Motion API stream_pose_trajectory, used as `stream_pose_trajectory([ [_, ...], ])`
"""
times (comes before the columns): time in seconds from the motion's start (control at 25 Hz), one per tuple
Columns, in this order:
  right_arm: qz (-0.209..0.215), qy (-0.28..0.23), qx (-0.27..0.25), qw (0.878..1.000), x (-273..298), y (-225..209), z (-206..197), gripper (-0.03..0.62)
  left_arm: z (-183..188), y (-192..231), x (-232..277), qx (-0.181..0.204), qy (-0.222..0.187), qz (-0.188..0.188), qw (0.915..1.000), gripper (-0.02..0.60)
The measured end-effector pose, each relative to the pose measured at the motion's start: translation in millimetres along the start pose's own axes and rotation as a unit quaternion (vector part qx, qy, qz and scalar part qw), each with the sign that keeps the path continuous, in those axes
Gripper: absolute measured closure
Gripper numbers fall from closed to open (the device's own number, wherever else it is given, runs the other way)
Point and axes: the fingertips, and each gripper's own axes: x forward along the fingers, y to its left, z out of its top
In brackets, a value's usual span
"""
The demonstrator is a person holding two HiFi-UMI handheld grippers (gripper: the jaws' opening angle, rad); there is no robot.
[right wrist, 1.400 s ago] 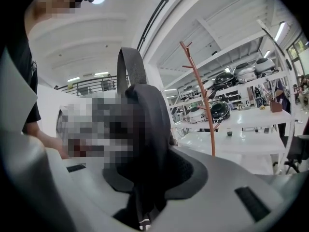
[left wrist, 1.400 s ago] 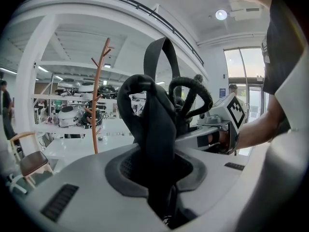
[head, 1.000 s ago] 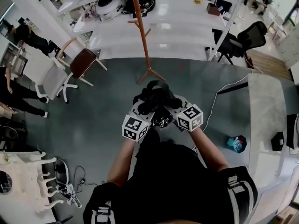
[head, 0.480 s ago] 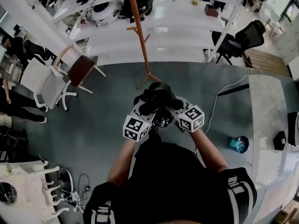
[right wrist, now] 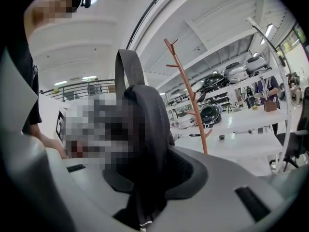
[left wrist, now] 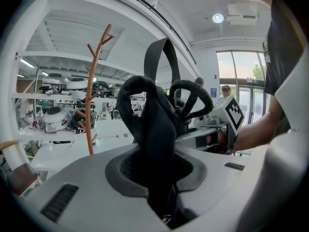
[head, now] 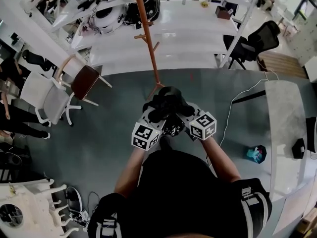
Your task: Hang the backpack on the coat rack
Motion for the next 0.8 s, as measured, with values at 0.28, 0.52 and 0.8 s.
stream_pose_trajectory([
  [0.28,-0.007,0.002,-0.001,1.0,34,-14,10,0.461,4,37,9,-0.001,0.0,-0.007,1.0,0.477],
  [0.52,-0.016,0.0,0.004,1.0,60,-19,15,0.461,5,63,10,0.005,0.003,-0.017,0.9998,0.477],
  [0.8,-0.028,-0.002,0.012,1.0,85,-27,17,0.461,4,90,15,0.012,0.006,-0.029,0.9995,0.477],
])
